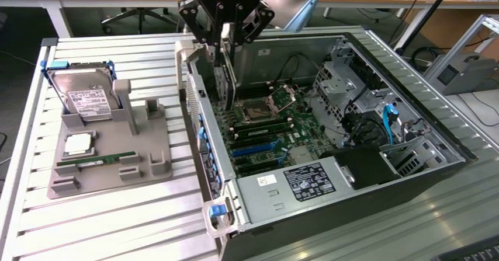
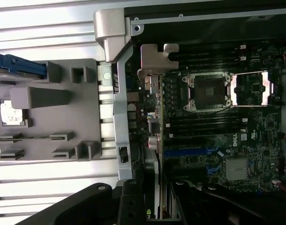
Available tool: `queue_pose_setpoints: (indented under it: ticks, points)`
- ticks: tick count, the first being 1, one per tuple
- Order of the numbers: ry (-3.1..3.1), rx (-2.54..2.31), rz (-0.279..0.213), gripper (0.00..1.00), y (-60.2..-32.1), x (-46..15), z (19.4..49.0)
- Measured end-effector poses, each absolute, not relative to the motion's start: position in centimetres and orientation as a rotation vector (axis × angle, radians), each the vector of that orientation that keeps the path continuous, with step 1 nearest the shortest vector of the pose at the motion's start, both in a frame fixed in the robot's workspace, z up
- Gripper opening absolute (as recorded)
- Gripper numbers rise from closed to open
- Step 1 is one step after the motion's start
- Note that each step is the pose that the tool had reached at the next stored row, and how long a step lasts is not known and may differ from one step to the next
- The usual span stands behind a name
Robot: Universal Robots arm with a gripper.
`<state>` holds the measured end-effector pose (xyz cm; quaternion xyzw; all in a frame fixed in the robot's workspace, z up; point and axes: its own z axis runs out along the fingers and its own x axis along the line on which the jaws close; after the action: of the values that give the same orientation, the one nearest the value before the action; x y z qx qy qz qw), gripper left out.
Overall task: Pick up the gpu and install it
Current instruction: 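Pick up the gpu and move the gpu toward the slot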
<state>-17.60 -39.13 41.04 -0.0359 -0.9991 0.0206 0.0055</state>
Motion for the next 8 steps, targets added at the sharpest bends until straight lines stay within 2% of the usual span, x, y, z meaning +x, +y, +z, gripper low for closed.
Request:
queue_pose_setpoints:
  ticks: [8]
  points:
    - [-3.128, -0.113, 0.065, 0.27, -39.26, -17.07, 40.94]
